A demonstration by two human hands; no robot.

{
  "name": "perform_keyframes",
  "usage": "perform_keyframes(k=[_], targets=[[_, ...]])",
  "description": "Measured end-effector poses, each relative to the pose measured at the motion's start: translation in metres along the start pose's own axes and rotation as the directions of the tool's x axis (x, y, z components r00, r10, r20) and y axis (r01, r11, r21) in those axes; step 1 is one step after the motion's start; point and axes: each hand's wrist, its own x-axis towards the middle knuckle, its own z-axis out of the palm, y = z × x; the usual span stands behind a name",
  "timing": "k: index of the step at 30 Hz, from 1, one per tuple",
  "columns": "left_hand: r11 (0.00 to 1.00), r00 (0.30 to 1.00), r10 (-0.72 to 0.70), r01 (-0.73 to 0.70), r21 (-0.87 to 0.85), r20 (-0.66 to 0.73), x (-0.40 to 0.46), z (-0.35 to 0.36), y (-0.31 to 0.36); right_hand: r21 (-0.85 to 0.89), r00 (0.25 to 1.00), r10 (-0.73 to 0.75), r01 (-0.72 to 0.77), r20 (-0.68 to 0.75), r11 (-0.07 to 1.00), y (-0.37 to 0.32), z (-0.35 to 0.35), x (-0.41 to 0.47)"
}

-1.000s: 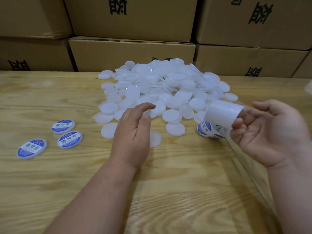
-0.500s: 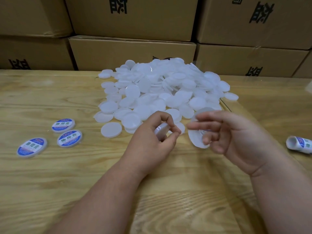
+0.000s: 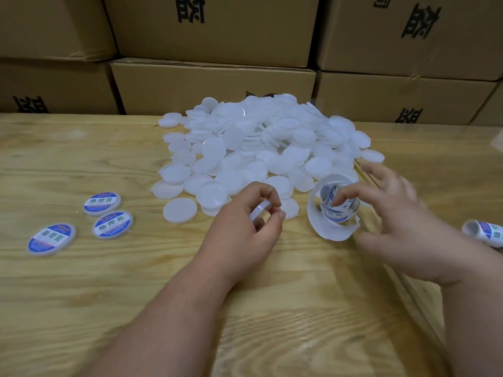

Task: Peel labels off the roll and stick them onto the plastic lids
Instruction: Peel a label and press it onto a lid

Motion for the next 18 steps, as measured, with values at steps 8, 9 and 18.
perform_keyframes(k=[8, 9, 18], targets=[[1.000, 1.000, -0.007, 0.007, 0.001, 0.014, 0.000, 0.001, -0.003, 0.140, 0.985, -0.066, 0.089, -0.162, 0.986, 0.002, 0.008, 0.008], [1.000, 1.000, -0.005, 0.005, 0.002, 0.015, 0.000, 0.001, -0.003, 0.162, 0.979, -0.057, 0.090, -0.196, 0.983, 0.003, 0.009, 0.008], [0.996, 0.996, 0.046, -0.052, 0.073, 0.080, -0.001, 0.007, 0.002, 0.243, 0.929, -0.076, 0.173, -0.362, 0.954, -0.007, 0.022, 0.014]])
